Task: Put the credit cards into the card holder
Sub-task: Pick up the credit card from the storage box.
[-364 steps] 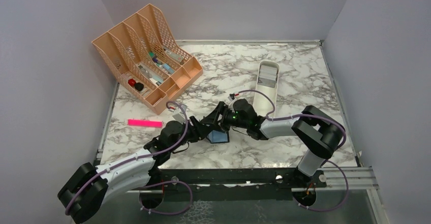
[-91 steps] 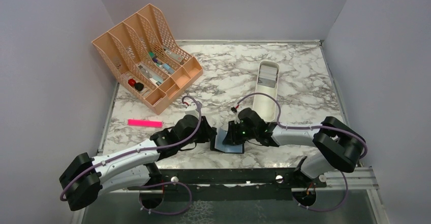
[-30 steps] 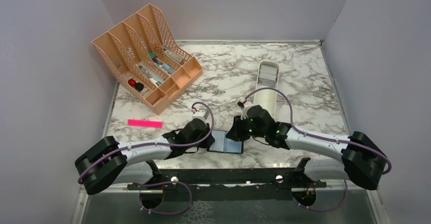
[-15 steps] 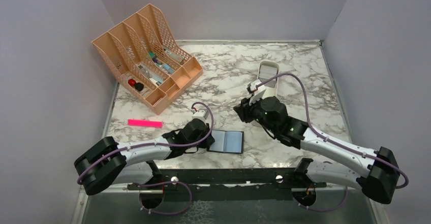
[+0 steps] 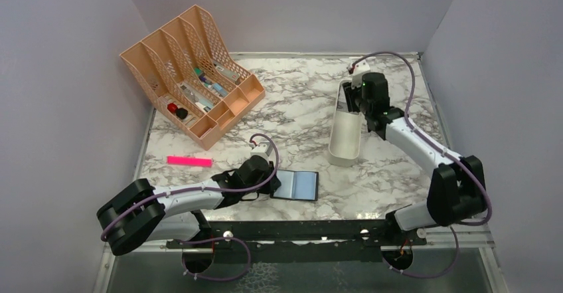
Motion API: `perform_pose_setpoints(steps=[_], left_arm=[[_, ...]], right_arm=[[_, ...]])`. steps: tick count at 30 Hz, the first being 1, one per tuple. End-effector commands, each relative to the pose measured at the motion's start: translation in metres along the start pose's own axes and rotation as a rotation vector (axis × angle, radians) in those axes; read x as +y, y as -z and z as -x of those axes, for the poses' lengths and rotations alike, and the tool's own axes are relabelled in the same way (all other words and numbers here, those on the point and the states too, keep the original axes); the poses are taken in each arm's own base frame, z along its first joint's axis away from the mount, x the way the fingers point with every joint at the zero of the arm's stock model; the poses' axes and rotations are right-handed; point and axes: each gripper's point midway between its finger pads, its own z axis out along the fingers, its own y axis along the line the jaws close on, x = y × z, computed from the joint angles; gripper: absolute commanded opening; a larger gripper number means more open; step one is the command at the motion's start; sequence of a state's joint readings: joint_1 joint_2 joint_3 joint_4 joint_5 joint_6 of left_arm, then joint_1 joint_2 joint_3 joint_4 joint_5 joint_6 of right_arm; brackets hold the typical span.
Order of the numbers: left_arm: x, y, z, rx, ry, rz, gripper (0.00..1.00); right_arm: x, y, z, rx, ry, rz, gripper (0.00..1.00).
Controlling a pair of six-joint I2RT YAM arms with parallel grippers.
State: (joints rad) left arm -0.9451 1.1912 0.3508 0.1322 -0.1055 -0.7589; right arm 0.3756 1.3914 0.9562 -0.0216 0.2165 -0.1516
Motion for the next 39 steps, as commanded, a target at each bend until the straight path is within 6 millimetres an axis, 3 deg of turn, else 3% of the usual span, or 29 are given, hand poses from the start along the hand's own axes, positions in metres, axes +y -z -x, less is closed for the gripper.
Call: perform_pose_setpoints(steps=[1,6,11,23,33,39], left_arm=[[0.003,0.002,-0.009,0.022,-0.009,-0.005,0.23],[0.002,0.002,-0.009,0.022,-0.006,-0.013,0.24],[0.002,0.002,-0.012,0.03,0.004,-0.018,0.25],[-0.004,0.009,-0.008,0.007,0.016,-0.053,0.25],[0.0,0.01,-0.011,0.008,0.021,-0.043,0.26],[0.001,0.008,-0.014,0.024,0.024,-0.038,0.26]], right_arm=[[-0.014,-0.028,-0.005,0.056,0.135,0.139,0.5],[-0.015,-0.06,-0.023,0.185,0.305,0.245,0.53],[-0.014,-0.075,-0.027,0.171,0.457,0.293,0.51],[-0.008,-0.08,-0.047,0.106,0.653,0.34,0.48],[-0.022,-0.106,-0.057,0.082,0.762,0.237,0.48],[-0.021,-0.11,-0.057,0.066,0.78,0.233,0.46]])
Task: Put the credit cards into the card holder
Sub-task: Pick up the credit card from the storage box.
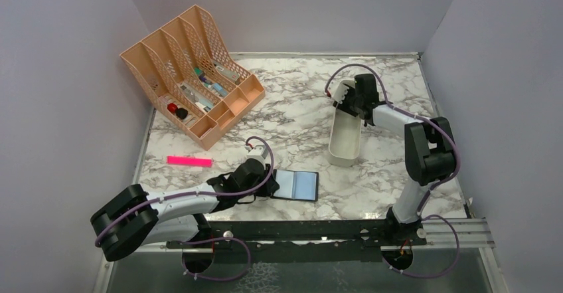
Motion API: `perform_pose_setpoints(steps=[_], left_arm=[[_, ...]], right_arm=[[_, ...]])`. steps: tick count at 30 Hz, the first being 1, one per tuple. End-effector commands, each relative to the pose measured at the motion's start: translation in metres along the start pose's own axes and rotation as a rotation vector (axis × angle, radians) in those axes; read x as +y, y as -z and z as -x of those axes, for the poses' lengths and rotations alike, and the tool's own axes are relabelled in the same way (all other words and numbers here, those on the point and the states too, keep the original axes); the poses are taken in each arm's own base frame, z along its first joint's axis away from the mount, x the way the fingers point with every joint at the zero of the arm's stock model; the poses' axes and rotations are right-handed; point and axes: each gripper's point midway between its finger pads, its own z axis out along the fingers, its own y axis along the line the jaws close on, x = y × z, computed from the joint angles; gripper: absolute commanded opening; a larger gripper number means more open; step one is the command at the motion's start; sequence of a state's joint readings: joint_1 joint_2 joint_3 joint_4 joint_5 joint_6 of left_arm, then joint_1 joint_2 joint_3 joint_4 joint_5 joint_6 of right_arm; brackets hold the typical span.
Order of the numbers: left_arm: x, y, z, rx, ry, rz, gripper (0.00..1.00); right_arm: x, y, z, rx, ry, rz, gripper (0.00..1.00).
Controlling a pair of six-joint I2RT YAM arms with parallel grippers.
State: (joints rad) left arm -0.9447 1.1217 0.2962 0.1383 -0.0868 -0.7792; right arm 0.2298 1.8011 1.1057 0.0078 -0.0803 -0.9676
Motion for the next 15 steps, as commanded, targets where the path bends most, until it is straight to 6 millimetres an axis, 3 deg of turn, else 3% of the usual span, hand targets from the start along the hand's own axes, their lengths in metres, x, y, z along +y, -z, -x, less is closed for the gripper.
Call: perform_pose_setpoints(steps=[1,9,13,15], left_arm=[[-0.001,-0.001,-0.007,0.027,0.003,-0.009,0.26],[-0.003,-0.001,-0.007,0.028,0.004,-0.014,0.26],[-0.001,-0.001,-0.008,0.029,0.008,-0.007,0.26],[0.001,-0.001,-0.008,0.027,0.013,-0.004,0.26]], right_arm=[[-0.011,-0.005,0.002,-0.021,0.035,-0.055,0.45],[-0.009,-0.013,-0.009,0.008,0.031,-0.066,0.4],[-0.014,-0.011,-0.007,0.006,0.01,-0.078,0.25],[-0.017,-0.007,-0.002,-0.01,-0.012,-0.083,0.23]])
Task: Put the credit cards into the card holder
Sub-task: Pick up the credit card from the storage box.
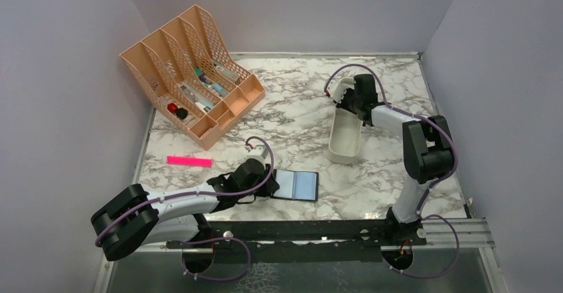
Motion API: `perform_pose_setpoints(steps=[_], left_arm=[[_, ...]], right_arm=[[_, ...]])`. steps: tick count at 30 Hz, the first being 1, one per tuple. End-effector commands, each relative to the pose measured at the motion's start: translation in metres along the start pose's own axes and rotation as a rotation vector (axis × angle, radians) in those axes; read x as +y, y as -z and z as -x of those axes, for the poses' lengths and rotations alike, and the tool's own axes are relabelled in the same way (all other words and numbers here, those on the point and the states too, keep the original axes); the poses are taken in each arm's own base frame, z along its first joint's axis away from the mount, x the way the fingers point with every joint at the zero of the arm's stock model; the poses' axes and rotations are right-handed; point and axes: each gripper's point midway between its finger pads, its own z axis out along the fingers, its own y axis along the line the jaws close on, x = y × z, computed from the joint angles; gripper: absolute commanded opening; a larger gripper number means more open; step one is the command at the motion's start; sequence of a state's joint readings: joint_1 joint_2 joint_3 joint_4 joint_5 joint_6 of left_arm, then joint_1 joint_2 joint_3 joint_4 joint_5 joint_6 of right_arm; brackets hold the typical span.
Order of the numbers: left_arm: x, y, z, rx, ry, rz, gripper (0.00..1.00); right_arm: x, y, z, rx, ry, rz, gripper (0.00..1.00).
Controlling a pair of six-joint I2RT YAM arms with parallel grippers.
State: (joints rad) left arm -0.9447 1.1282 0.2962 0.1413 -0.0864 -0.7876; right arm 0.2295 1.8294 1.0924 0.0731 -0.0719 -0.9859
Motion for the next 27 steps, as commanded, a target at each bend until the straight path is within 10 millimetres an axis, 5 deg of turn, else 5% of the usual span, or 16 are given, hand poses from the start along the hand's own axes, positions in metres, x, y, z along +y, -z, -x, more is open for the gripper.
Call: perform_pose_setpoints(steps=[1,27], left_arm=[[0.001,0.0,-0.007,0.022,0.006,-0.004,0.26],[0.002,0.006,-0.007,0.001,0.015,-0.016,0.26]], right_arm=[[-0.016,0.003,0.003,-0.013,-0.035,-0.055,0.22],[-0.018,0.03,0.023,-0.033,-0.063,0.075,0.01]])
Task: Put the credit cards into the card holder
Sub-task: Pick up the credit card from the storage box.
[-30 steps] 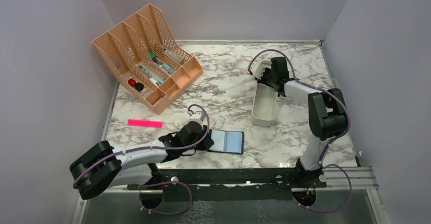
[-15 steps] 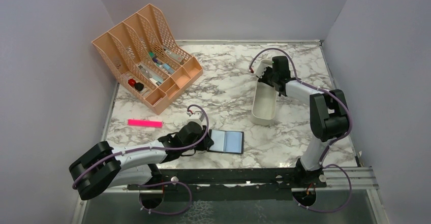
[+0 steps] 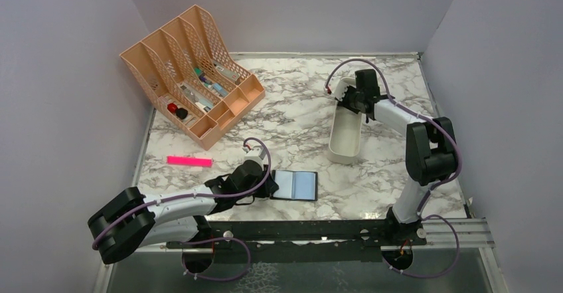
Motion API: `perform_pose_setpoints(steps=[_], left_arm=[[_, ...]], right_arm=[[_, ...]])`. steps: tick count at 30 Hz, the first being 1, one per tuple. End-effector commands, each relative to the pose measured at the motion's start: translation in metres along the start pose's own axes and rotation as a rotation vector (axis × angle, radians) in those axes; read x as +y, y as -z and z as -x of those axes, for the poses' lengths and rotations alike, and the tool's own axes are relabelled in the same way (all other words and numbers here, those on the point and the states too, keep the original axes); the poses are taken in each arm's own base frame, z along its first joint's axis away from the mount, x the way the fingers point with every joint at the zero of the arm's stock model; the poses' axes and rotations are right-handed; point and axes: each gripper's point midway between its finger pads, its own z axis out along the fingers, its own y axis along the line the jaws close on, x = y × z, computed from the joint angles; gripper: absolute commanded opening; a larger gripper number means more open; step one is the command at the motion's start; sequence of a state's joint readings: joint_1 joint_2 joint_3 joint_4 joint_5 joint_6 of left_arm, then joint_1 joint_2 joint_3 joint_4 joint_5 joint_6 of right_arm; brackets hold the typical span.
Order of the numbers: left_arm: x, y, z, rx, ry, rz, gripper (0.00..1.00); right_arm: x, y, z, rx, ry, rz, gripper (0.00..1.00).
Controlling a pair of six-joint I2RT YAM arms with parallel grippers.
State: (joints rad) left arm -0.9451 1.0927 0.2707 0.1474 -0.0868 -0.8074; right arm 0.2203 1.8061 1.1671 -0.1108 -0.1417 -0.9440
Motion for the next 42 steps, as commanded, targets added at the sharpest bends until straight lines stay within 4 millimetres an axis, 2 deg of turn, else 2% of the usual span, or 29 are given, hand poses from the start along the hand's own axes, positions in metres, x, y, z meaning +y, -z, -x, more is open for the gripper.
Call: perform_pose_setpoints(steps=[1,9,15,18,22,25,28,32,40,42], left_arm=[[0.002,0.002,-0.006,0.014,-0.006,-0.005,0.26],[0.0,0.002,-0.006,0.019,-0.002,-0.012,0.27],[-0.002,0.003,-0.005,0.014,-0.003,-0.016,0.28],[-0.001,0.003,-0.005,0.017,-0.001,-0.016,0.3],[-0.002,0.003,-0.005,0.016,0.002,-0.021,0.3],[-0.002,0.004,-0.005,0.015,0.001,-0.021,0.3],[-0.003,0.004,-0.004,0.011,0.003,-0.023,0.3],[-0.003,0.004,-0.004,0.012,0.002,-0.022,0.3],[-0.003,0.004,-0.005,0.013,0.013,-0.021,0.3],[-0.003,0.004,-0.005,0.013,0.014,-0.021,0.31]], right_arm=[[-0.023,0.022,0.017,-0.03,-0.002,-0.036,0.01],[-0.032,0.022,0.015,-0.016,0.01,-0.079,0.01],[-0.034,0.032,0.027,-0.052,-0.014,-0.062,0.01],[-0.029,0.022,0.02,-0.036,-0.005,-0.053,0.06],[-0.024,0.005,0.003,0.02,0.021,-0.04,0.06],[-0.027,0.0,0.001,0.028,0.033,-0.05,0.11],[-0.033,-0.001,0.003,0.025,0.042,-0.065,0.11],[-0.035,-0.001,0.004,0.021,0.047,-0.073,0.07],[-0.032,0.004,0.01,-0.001,0.039,-0.052,0.11],[-0.033,0.006,0.011,-0.009,0.047,-0.05,0.1]])
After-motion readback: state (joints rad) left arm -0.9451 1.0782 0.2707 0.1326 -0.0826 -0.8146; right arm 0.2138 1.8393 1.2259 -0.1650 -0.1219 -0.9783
